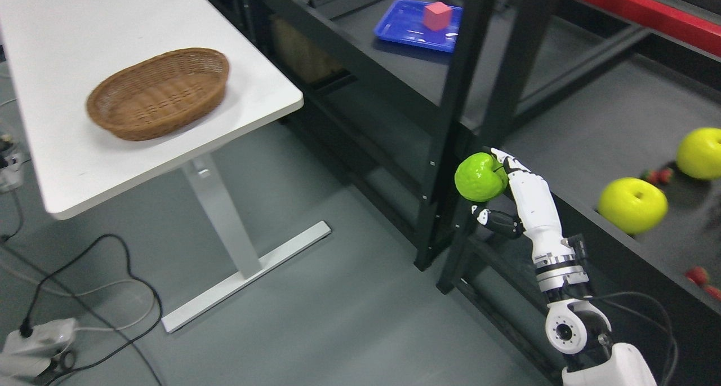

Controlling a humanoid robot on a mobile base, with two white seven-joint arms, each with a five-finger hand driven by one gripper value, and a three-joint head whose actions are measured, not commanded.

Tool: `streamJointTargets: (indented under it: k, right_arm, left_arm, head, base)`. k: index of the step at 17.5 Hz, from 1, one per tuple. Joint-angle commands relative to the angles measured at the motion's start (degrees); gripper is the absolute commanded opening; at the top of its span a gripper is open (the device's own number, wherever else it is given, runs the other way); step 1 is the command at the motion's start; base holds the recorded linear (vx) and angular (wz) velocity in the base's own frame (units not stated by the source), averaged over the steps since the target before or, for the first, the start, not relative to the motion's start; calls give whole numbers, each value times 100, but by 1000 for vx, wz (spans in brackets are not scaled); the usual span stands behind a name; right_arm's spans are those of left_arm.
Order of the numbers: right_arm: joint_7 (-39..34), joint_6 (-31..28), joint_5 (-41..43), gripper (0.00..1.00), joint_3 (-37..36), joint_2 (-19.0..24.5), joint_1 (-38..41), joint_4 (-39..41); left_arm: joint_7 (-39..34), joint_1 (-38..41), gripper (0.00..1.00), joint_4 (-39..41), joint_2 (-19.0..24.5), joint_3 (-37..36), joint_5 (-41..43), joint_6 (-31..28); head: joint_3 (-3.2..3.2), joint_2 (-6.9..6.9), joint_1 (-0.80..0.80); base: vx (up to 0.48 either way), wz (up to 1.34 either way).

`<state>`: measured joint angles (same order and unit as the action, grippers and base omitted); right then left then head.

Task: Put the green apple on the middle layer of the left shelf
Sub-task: 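Carry the apple in the right hand over the black shelf tray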

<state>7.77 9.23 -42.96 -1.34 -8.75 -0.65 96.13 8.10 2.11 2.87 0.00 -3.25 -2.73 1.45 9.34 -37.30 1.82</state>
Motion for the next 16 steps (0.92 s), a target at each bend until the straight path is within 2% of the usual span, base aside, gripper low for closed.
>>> streamJointTargets:
  k: [1,7,16]
  right_arm:
    - [-3,-1,-2,0,-41,101,-40,55]
    - [-3,-1,-2,0,-41,110,12,55]
    - [-12,-1,-2,0,-33,110,48,47]
  left_arm:
    - [-2,-1,100,3,100,0,0,-4]
    - [-2,-1,100,-5,100,0,0,-4]
    - [-2,-1,100,3,100,0,0,-4]
  head:
    - [0,0,0]
    - [0,0,0]
    - [0,0,0]
  base:
    - [-218,-907]
    - [-110,-1056]
    - [59,-682]
